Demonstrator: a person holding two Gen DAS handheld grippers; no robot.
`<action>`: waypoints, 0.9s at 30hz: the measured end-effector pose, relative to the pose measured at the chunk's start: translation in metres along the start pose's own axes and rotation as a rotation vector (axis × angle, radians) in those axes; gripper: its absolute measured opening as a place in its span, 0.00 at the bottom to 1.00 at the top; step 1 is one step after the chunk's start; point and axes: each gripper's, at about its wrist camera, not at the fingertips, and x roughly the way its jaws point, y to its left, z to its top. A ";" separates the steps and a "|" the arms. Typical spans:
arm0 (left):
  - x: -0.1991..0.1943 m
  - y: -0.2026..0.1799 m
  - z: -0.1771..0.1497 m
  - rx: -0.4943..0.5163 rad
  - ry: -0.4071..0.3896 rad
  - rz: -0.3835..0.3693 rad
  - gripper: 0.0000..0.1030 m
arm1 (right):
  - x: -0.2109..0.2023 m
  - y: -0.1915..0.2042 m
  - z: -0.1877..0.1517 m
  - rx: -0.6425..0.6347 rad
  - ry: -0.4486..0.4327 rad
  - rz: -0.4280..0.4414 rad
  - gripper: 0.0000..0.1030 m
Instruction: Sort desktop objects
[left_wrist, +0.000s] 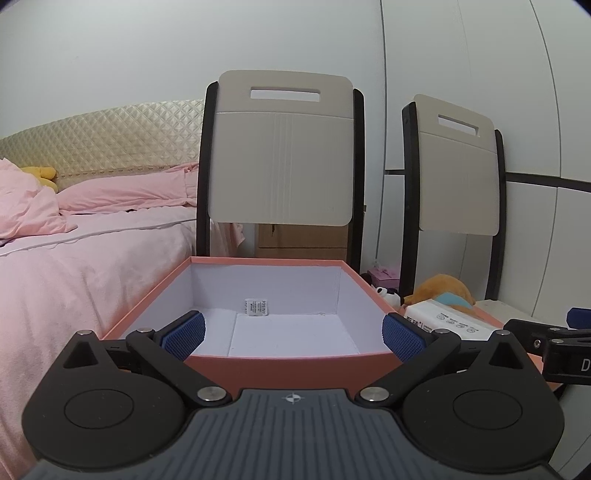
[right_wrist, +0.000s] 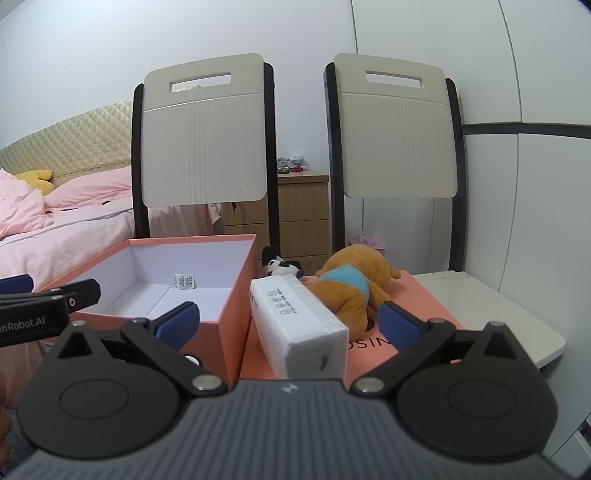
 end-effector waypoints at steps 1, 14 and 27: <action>0.001 0.000 0.000 -0.001 0.000 0.000 1.00 | -0.001 -0.001 0.000 0.005 0.000 0.002 1.00; -0.003 0.004 -0.001 -0.003 -0.002 -0.003 1.00 | -0.003 0.003 -0.003 0.006 0.000 0.016 1.00; -0.003 0.002 -0.002 0.012 -0.004 -0.011 1.00 | -0.003 0.000 -0.002 0.010 -0.007 0.015 1.00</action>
